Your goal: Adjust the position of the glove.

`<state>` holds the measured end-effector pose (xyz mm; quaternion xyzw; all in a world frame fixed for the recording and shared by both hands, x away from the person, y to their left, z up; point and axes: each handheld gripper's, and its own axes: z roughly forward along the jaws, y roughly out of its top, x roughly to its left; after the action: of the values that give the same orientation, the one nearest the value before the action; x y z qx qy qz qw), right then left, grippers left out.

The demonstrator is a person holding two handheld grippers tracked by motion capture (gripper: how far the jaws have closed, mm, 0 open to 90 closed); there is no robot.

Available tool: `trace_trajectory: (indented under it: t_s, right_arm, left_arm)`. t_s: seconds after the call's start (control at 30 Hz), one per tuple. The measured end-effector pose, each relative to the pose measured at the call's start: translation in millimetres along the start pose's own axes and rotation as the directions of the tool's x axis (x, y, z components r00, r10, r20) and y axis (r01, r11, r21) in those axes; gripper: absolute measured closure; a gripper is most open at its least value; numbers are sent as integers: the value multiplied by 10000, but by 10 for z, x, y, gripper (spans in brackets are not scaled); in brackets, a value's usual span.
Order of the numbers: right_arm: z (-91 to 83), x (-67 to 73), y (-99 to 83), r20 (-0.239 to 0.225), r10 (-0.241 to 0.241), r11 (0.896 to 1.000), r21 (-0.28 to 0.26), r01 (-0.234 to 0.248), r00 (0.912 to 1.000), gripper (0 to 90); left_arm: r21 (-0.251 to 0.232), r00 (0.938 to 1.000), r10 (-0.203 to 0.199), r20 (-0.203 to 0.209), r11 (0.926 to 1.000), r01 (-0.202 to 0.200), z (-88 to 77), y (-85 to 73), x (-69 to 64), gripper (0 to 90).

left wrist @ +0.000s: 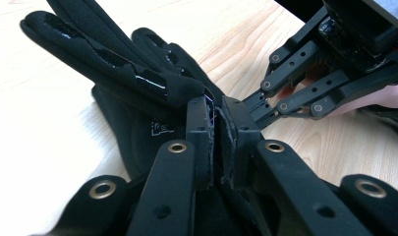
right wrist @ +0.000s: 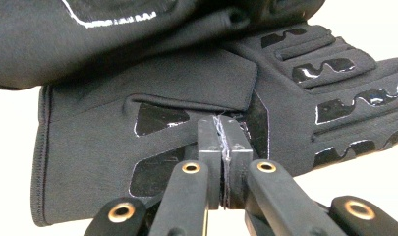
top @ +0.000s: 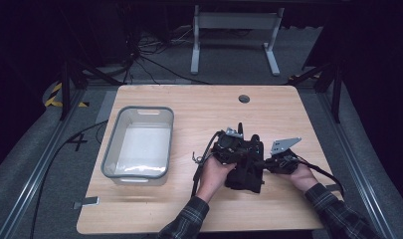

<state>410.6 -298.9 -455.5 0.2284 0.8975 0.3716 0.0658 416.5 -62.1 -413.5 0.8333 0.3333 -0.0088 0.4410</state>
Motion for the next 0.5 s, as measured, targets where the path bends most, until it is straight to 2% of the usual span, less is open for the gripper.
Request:
trace_trajectory:
  t_s: [0.17, 0.27, 0.4, 0.47, 0.5]
  right_arm:
    - [-16, -4, -6, -54, 15, 10000, -54, -15, 10000, 876]
    - [-86, -21, -10, 21, 16, 9998, -200, -16, 10000, 857]
    - [-226, -87, -49, 325, 218, 9984, -521, -201, 9992, 835]
    - [-319, -170, -126, 717, 421, 9982, -461, -389, 9965, 814]
    - [-319, -170, -126, 717, 421, 9982, -461, -389, 9965, 814]
  left_arm:
    - [-5, 10000, 83, 51, 10000, -83, 47, 16, -20, 813]
    - [-12, 9999, 67, 76, 10000, -67, 60, 21, -27, 811]
    - [-26, 9999, 66, 108, 10000, -66, 76, 42, -43, 811]
    - [-37, 9998, 137, 137, 9999, -137, 83, 59, -55, 811]
    - [-29, 9998, 167, 107, 9999, -167, 87, 68, -67, 811]
